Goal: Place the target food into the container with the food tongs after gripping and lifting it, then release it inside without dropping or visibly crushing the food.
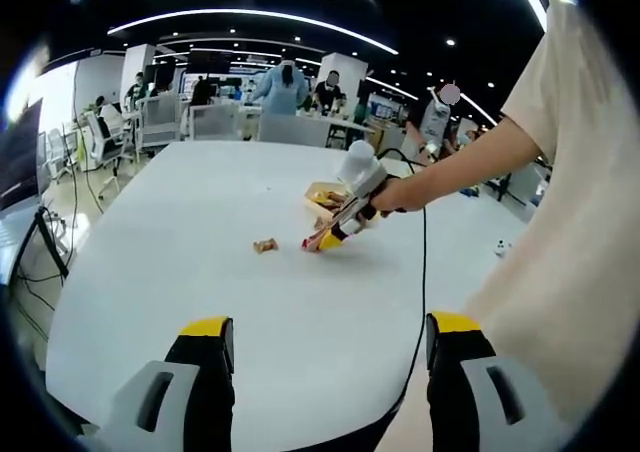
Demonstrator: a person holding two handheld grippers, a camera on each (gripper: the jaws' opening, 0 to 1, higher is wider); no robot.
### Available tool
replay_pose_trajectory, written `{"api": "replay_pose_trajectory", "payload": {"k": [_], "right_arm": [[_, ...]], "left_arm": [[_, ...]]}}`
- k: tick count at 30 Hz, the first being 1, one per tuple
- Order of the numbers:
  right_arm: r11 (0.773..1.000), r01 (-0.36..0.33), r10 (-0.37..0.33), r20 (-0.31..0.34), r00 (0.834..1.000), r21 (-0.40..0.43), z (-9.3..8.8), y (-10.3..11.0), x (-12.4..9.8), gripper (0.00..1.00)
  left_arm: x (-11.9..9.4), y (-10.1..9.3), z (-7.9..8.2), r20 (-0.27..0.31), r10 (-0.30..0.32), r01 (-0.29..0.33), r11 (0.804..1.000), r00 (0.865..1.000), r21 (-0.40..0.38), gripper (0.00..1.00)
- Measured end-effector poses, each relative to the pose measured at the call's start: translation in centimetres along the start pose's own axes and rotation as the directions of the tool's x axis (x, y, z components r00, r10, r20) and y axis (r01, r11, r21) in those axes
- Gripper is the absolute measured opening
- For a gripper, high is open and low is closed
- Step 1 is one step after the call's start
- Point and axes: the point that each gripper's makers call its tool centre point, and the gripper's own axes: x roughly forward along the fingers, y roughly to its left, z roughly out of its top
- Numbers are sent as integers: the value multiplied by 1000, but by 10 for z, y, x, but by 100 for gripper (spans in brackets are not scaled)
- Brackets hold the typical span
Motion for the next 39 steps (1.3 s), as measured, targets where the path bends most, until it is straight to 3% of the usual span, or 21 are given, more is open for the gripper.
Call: {"api": "replay_pose_trajectory", "payload": {"k": [7, 17, 23, 30, 33, 35, 39], "right_arm": [[1000, 1, -1, 25, 1000, -6, 4, 4, -10, 21], [1000, 19, -20, 66, 998, 14, 10, -6, -29, 21], [997, -20, 21, 18, 1000, -74, 2, 8, -22, 22], [996, -12, 12, -3, 1000, -93, 0, 6, -15, 22], [999, -13, 13, 6, 1000, -52, 2, 5, -11, 22], [993, -44, 43, -9, 999, -114, 1, 11, -9, 22], [992, -45, 44, -9, 999, -116, 0, 10, -5, 21]], "left_arm": [[-1, 0, 0, 0, 2, -2, 1000, 1000, 1, 79], [4, -6, 4, 5, -17, 17, 1000, 1000, 17, 79], [5, -9, 5, 2, -24, 24, 999, 1000, 25, 78], [1, -8, 2, -1, -10, 10, 1000, 1000, 16, 78], [-1, -6, -2, -3, 8, -8, 1000, 1000, 1, 78], [0, -8, -2, -4, 6, -6, 1000, 1000, -2, 78], [2, -10, -2, -7, 2, -2, 1000, 1000, -2, 78]]}}
